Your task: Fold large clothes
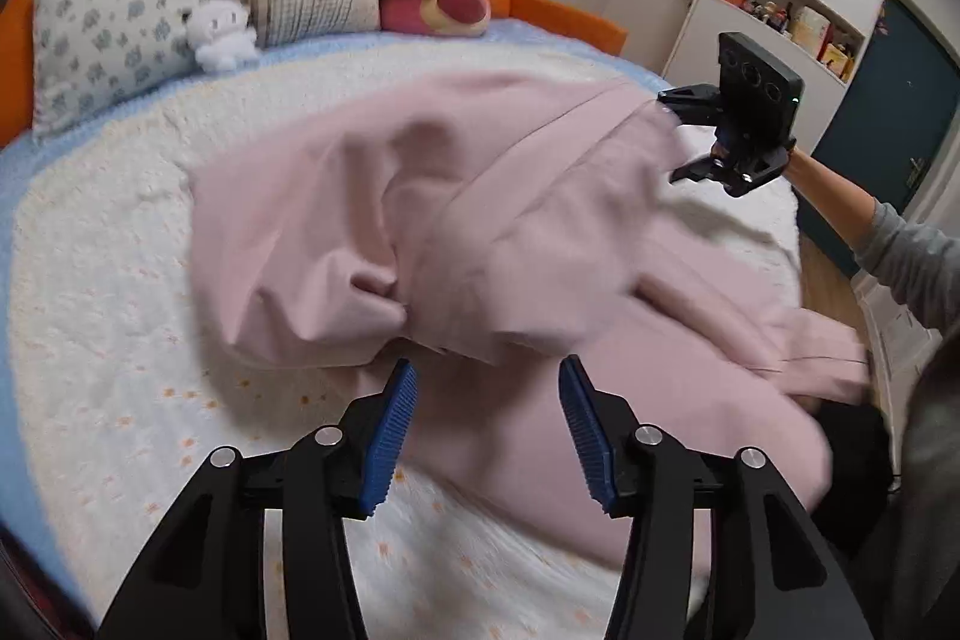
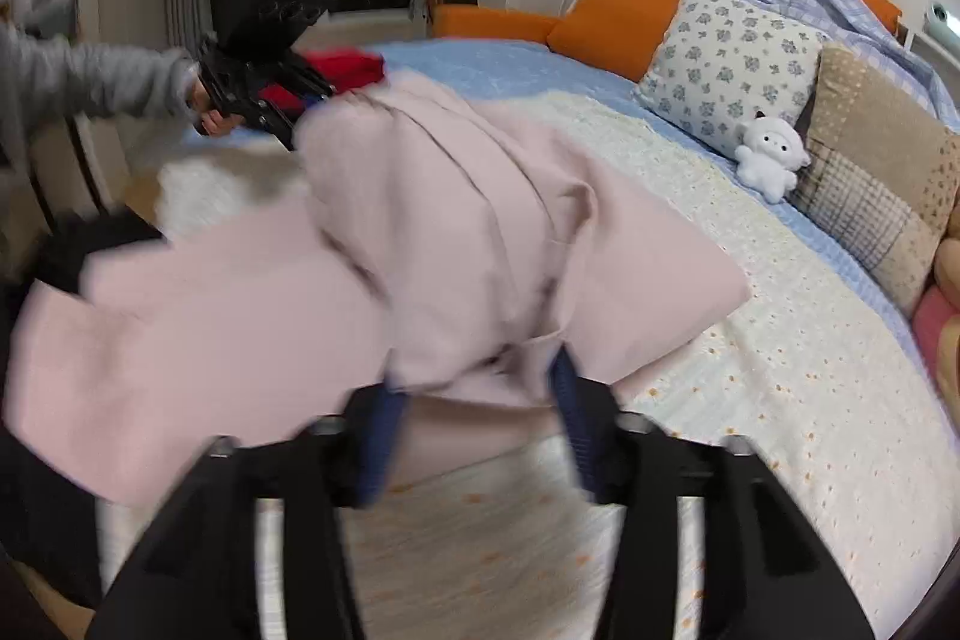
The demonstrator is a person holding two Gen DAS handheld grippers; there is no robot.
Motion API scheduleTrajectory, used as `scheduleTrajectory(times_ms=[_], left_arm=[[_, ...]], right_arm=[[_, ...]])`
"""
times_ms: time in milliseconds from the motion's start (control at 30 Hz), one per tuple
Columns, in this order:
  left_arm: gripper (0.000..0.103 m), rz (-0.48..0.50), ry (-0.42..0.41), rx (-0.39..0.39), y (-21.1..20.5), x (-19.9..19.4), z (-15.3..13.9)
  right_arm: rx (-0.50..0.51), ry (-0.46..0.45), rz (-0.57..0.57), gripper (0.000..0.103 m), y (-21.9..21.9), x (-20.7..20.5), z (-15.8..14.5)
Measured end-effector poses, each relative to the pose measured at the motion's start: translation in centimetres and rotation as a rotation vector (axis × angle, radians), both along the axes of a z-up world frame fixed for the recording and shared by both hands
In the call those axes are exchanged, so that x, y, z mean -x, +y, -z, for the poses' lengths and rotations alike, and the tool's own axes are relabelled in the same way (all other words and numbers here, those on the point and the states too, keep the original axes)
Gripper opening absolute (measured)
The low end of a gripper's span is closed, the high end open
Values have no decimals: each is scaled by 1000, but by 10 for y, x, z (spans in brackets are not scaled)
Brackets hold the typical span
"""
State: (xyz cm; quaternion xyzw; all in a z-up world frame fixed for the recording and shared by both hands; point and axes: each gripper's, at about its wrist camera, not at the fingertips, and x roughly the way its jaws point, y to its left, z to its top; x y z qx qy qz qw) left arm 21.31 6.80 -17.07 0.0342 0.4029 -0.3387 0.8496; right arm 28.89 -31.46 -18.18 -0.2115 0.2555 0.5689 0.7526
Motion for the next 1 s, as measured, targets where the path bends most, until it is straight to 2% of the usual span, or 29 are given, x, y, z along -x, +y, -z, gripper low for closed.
scheduleTrajectory(times_ms=[33,100,167,233,267,300,367,400,433,500,600,667,767,833,900,967,1000], left_arm=[[72,1,-14,40,5,7,-16],[74,0,-52,97,9,9,-43],[75,-18,-112,115,3,-3,-69],[75,-60,-132,72,-13,-30,-77],[75,-90,-131,39,-21,-43,-76],[75,-119,-121,2,-29,-58,-72],[74,-173,-84,-72,-44,-86,-53],[74,-193,-68,-104,-48,-94,-43],[69,-213,-38,-153,-53,-102,-26],[66,-184,46,-140,-56,-100,6],[66,-150,16,-161,-61,-79,27],[66,-159,29,-130,-58,-73,36],[66,-179,15,-114,-58,-69,45],[66,-186,8,-95,-57,-67,41],[66,-179,8,-17,-49,-60,27],[70,-196,-36,75,-35,-55,1],[77,-205,-54,86,-32,-55,-7]], right_arm=[[-51,28,-10,68,-5,2,-12],[-203,68,2,70,-18,5,-45],[-291,64,94,69,-16,-3,-69],[-286,99,176,50,-3,-17,-77],[-244,121,253,33,12,-29,-75],[-218,137,278,23,21,-34,-71],[-138,151,329,16,41,-43,-53],[-100,177,320,16,48,-44,-40],[-61,199,316,16,54,-43,-26],[-46,240,289,13,56,-36,-8],[-20,294,246,11,50,-23,21],[-1,325,246,10,52,-19,45],[-54,360,273,10,47,-16,67],[-66,357,281,10,46,-17,63],[-93,343,282,12,42,-18,46],[-178,355,297,14,36,-27,19],[-215,338,313,16,33,-32,6]])
